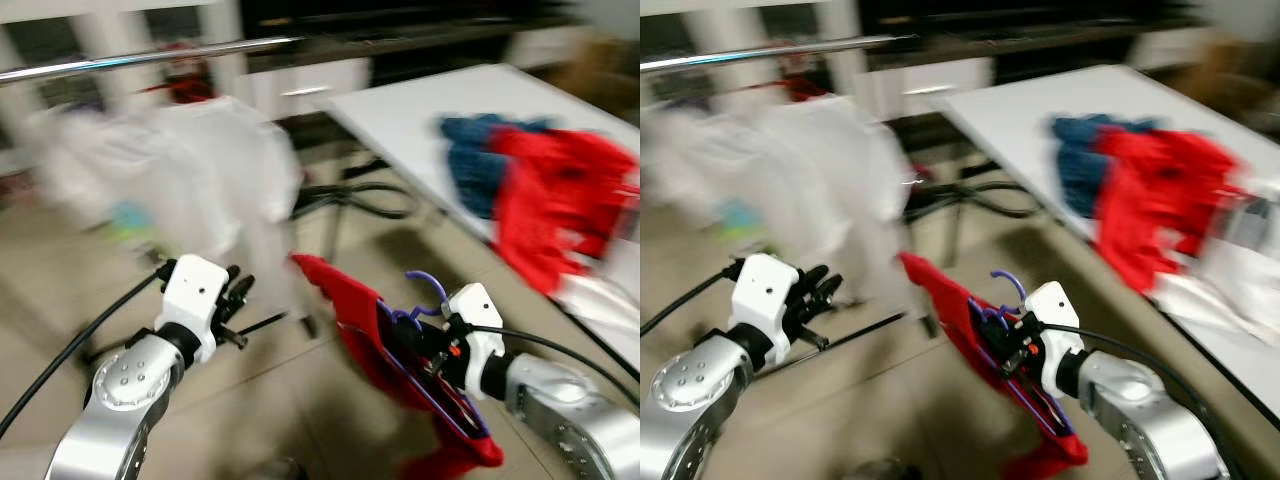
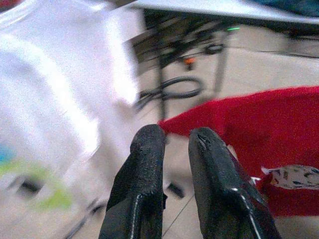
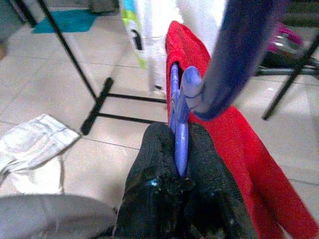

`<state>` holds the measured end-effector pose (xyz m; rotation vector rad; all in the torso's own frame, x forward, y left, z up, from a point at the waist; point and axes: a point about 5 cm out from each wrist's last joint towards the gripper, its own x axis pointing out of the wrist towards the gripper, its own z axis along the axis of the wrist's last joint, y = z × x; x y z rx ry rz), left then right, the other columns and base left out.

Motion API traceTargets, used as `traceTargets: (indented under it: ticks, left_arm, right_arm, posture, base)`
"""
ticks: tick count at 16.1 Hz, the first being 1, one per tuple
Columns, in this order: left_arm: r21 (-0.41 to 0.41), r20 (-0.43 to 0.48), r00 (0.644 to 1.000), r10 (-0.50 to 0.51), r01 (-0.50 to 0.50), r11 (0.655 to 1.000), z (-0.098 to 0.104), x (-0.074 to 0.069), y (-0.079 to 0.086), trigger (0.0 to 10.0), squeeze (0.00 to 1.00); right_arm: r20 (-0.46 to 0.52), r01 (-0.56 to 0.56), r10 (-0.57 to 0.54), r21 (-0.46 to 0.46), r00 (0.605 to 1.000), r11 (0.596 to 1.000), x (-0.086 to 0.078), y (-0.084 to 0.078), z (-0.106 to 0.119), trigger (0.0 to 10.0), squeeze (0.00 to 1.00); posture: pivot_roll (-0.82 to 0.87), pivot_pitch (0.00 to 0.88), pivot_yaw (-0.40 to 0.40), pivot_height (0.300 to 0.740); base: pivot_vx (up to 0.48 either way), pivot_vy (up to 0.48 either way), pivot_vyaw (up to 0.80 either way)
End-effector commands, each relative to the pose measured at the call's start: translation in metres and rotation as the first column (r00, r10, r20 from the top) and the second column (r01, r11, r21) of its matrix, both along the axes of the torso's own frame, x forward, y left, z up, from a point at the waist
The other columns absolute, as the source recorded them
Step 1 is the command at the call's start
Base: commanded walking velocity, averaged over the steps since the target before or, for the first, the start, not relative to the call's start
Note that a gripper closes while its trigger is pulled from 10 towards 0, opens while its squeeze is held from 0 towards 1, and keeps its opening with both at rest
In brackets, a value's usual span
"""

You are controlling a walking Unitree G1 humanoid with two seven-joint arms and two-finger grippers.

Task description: Hang hanger

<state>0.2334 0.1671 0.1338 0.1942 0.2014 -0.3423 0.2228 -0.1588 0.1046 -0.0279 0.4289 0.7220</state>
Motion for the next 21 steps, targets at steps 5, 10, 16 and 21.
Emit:
traceTargets:
  ticks: [5,10,16,21]
  left_arm:
    - [-0.03,-0.008,1.0,0.013,-0.013,0.999,-0.006,0.008,-0.007,10.0,0.0]
    - [-0.059,-0.03,0.999,0.024,-0.025,0.998,-0.008,0.009,-0.008,10.0,0.0]
    - [0.028,0.033,0.999,0.01,-0.011,1.0,-0.004,0.012,-0.011,10.0,0.0]
    - [-0.07,-0.032,0.999,0.015,-0.017,0.997,-0.009,0.013,-0.013,10.0,0.0]
  right_arm:
    - [0.069,0.163,-0.163,0.005,0.984,0.987,0.006,-0.011,0.005,10.0,0.0]
    - [0.095,0.12,-0.116,-0.032,0.989,0.992,0.008,-0.005,0.005,10.0,0.0]
    - [0.111,0.09,-0.086,-0.035,0.99,0.995,0.014,-0.003,0.007,10.0,0.0]
    - [0.087,0.151,-0.152,0.012,0.985,0.988,0.016,-0.009,0.005,10.0,0.0]
  posture:
    - [0.07,0.025,-0.013,0.74]
    - [0.08,0.02,-0.026,0.74]
    - [0.09,0.018,-0.034,0.74]
    - [0.09,0.019,-0.033,0.74]
  base:
    - [0.0,0.355,0.16]
    - [0.0,-0.096,0.32]
    - [0.0,-0.231,0.8]
    - [0.0,0.1,0.48]
